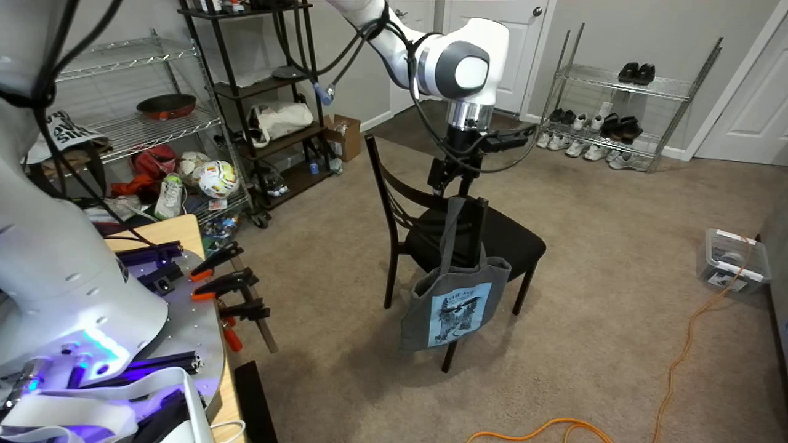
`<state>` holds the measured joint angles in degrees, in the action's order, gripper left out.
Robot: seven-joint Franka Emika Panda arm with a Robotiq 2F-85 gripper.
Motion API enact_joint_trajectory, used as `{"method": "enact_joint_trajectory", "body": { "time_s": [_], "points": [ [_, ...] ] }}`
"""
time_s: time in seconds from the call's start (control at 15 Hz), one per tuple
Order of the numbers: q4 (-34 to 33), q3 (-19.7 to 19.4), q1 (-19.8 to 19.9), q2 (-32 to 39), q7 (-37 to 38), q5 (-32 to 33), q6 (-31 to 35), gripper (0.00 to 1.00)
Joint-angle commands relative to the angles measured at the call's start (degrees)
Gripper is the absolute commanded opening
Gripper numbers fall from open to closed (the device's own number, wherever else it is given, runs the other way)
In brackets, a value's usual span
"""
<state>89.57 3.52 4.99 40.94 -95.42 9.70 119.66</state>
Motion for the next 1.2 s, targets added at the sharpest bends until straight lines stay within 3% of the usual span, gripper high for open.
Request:
{"method": "enact_joint_trajectory", "body": {
  "time_s": [0.0, 0.33, 0.6, 1.13],
  "points": [
    [1.5, -1.3, -0.9, -2.1, -0.9, 3.9, -0.6, 1.00],
    [3.9, -1.7, -1.9, -2.8, -1.5, 9.7, 2.9, 1.00],
    [7.1, -2.1, -2.5, -2.5, 0.8, 13.1, 12.8, 1.00],
    [12.4, -1.3, -0.5, -2.5, 1.5, 9.5, 26.6, 1.00]
  ]
}}
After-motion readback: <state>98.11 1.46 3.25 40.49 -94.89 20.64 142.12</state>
